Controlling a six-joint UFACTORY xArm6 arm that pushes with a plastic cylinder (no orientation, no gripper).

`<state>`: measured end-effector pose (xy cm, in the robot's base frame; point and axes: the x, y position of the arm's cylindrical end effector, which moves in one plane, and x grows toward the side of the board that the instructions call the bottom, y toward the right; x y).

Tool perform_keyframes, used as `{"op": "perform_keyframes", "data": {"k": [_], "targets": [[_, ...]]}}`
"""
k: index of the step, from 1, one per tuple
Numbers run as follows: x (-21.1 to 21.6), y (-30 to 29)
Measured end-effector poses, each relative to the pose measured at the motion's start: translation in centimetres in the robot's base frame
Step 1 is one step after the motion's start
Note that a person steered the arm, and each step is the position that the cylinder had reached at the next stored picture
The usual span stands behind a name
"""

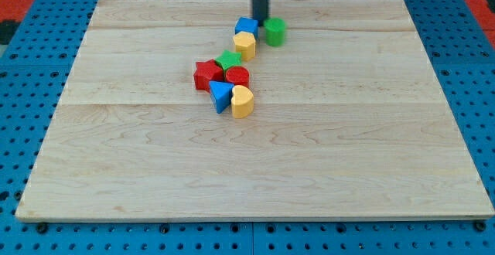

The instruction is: Push green circle closer to green star

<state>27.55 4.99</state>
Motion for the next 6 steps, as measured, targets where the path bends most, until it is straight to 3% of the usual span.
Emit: {"op": "perform_keyframes", "data": {"k": [1,2,3,4,6], "targets": [[3.4,3.5],[3.2,4.2],[3.1,10.0],[6.8,7.4],[8.1,-0.9]]}}
